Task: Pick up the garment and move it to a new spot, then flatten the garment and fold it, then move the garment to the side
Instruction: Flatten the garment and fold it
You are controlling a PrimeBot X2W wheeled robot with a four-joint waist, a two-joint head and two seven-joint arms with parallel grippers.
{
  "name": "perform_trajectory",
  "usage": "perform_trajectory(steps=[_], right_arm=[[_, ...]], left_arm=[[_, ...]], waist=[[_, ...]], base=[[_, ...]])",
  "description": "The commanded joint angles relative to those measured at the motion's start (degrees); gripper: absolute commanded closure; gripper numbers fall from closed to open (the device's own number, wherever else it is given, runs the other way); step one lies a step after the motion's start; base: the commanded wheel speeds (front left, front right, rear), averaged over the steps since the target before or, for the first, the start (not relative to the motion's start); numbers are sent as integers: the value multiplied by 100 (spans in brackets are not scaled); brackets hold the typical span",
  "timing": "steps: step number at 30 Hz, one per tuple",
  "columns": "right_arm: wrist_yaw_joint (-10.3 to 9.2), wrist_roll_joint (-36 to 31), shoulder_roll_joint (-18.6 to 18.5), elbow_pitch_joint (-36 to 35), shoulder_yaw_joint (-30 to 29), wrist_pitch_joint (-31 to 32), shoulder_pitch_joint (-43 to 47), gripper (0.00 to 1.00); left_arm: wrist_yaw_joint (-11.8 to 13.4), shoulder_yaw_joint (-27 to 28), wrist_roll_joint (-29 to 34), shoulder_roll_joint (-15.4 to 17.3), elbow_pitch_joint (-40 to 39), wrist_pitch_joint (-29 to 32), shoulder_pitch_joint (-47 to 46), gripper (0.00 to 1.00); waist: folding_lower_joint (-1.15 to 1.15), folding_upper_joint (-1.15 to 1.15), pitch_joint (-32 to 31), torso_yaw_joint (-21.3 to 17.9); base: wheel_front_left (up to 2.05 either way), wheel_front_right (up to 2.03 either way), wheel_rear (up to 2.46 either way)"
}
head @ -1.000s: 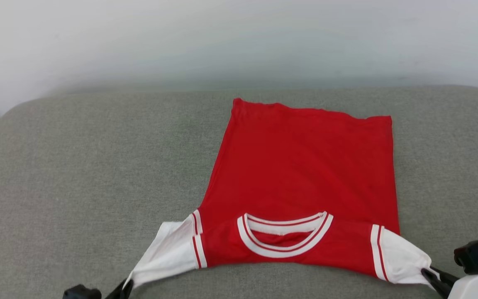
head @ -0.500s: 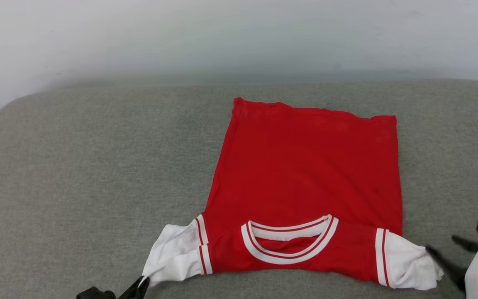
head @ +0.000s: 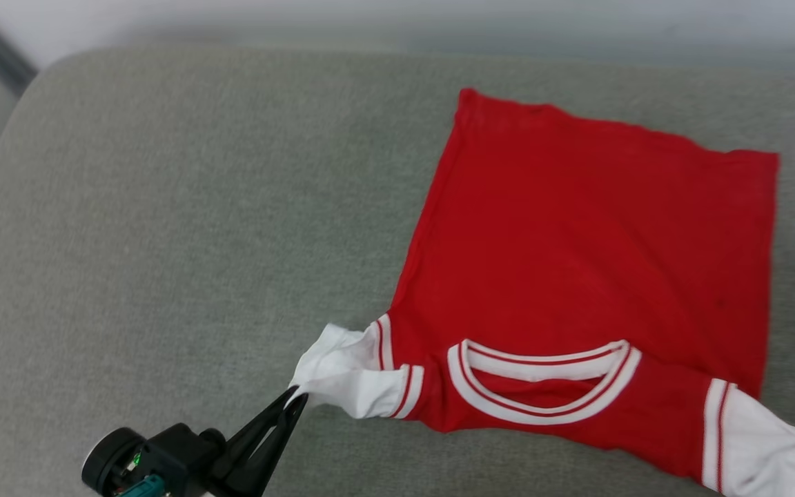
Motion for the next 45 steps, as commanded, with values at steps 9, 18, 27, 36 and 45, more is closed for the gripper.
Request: perform_trajectory(steps=[9, 18, 27, 36, 45], right_arm=[[-2, -995, 195, 808, -768, 1116, -1470, 0], [-2, -1724, 336, 1238, -1230, 1526, -1740, 0], [1, -1885, 773, 1343, -1501, 1774, -1153, 74], [-2, -1892, 802, 1330, -1467, 1603, -823, 100], [-3, -1553, 853, 1260, -1368, 1426, -126, 100]], left_arm=[[-151, -205, 151, -73, -596, 177, -400, 100], [-192, -443, 260, -325, -687, 150, -567, 100], [-229, -467, 225, -391, -558, 29, -617, 100], [-188, -396, 193, -348, -392, -19, -647, 100], [-29, -268, 55, -366, -113, -128, -465, 100]], waist=[[-1, 0, 1293, 1088], [-1, 0, 1543, 1443], [-1, 0, 1656, 1548], [-1, 0, 1230, 1250], [-1, 0, 353, 556]], base=[[0, 0, 0], [0, 0, 0], [0, 0, 0], [0, 0, 0], [0, 0, 0]])
